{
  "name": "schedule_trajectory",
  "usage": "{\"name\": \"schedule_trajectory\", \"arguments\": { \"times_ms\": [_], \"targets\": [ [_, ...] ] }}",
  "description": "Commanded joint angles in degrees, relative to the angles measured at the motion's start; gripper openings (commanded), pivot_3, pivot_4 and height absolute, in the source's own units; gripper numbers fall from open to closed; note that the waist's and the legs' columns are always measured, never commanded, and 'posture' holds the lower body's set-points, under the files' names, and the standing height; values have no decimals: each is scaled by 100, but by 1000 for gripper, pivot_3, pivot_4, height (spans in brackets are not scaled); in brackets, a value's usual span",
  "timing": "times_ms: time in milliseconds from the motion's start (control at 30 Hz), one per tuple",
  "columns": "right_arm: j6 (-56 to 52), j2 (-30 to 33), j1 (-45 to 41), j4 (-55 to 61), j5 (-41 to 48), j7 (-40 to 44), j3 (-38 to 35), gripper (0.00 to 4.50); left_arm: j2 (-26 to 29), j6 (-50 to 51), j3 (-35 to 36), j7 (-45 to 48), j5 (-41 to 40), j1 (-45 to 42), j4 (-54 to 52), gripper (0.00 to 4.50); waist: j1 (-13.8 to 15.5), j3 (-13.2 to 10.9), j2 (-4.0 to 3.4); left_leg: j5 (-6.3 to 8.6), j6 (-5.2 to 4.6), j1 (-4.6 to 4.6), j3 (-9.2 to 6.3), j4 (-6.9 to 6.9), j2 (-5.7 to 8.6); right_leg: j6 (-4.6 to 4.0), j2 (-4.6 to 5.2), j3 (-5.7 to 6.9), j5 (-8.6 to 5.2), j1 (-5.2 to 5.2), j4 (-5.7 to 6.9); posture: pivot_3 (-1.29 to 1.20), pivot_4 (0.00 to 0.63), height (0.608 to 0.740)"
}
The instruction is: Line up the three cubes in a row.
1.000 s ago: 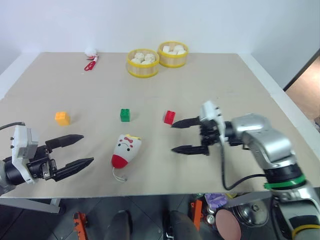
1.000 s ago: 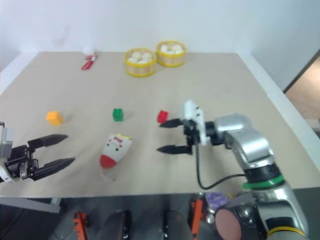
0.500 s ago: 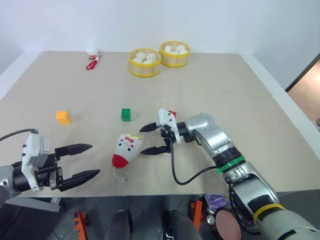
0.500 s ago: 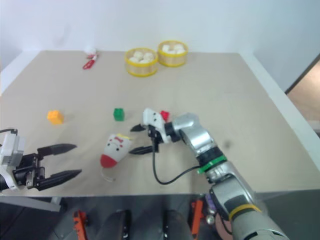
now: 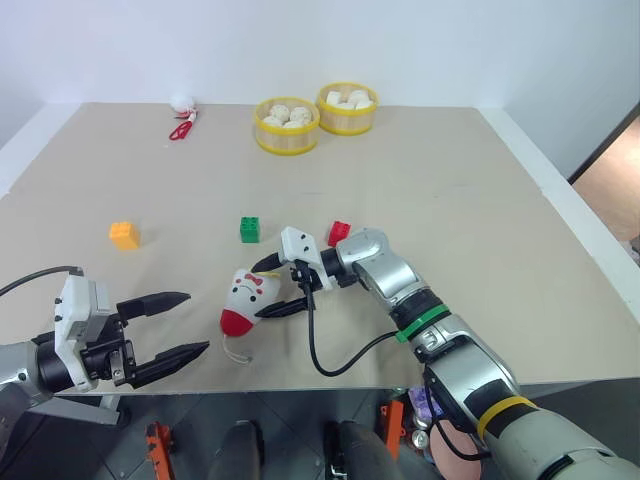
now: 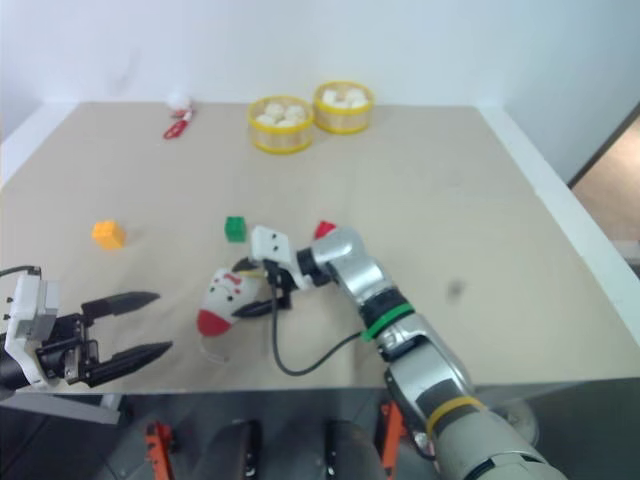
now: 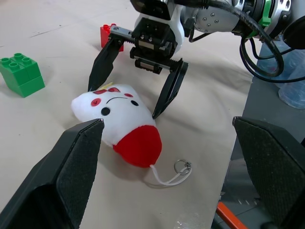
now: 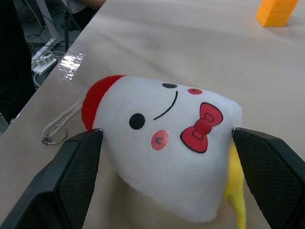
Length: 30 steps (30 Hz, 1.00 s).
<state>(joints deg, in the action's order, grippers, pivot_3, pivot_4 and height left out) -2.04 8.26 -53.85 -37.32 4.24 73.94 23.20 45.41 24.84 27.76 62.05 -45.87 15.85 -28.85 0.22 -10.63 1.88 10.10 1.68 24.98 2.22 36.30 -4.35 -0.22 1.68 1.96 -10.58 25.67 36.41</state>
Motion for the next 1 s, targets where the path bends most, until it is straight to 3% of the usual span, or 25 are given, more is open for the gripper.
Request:
{"name": "schedule_trajectory", "arguments": {
  "times_ms": [33, 233, 267, 400, 633, 800, 900, 1000],
  "targets": [
    [223, -63, -86, -12, -15, -25, -126, 3666, -34, -97, 72, -69, -20, 11, -231, 4500, 0, 0, 0, 0, 0, 0, 1, 0, -5, -4, -5, 0, 2, 1, 0, 0, 150, 740],
    [184, -16, -5, 16, 47, 57, -199, 1656, -43, -115, 46, -121, 16, -13, -199, 4500, 0, 0, 0, -1, 2, -3, 2, 0, -30, -21, -32, -1, 4, 10, 6, 0, 150, 740],
    [180, 1, 17, 31, 46, 56, -213, 1163, -47, -124, 30, -120, 33, -22, -189, 4500, 0, 0, 0, -1, 2, -3, 2, 0, -32, -27, -34, -1, 0, 15, 15, 0, 150, 740],
    [-25, 93, 105, 128, 90, -32, -325, 80, -37, -152, -95, -107, 104, -139, -125, 4500, 1, 0, 0, -1, 2, -10, 2, 0, -33, -50, -37, -3, -14, 23, 47, 0, 150, 740],
    [-765, 561, 613, 978, 335, -214, -671, 80, -26, -171, -464, -32, 198, -541, 77, 4500, 29, 1, 1, -7, 12, -24, 2, 0, -34, -56, -37, -4, -18, 18, 64, 0, 150, 740],
    [-1781, 1408, 1319, 2646, 908, -105, -1102, 80, -74, -205, -826, 15, 295, -857, 199, 4500, 33, 0, 0, -11, 22, -22, 20, 1, -32, -53, -28, -13, -18, 18, 63, 0, 150, 740],
    [-2321, 2443, 1968, 3792, 1462, 244, -1671, 80, -147, -293, -1058, 32, 413, -1071, 326, 4500, 35, 0, -1, -8, 25, -22, 24, -1, -33, -51, -31, -17, -19, 22, 62, 0, 150, 740],
    [-2353, 3327, 2184, 3810, 1482, 118, -2279, 80, -336, -436, -1275, -63, 527, -1369, 462, 4500, 38, -2, -4, -5, 30, -23, 23, -2, -32, -53, -31, -17, -26, 22, 63, 0, 150, 740]
  ]
}}
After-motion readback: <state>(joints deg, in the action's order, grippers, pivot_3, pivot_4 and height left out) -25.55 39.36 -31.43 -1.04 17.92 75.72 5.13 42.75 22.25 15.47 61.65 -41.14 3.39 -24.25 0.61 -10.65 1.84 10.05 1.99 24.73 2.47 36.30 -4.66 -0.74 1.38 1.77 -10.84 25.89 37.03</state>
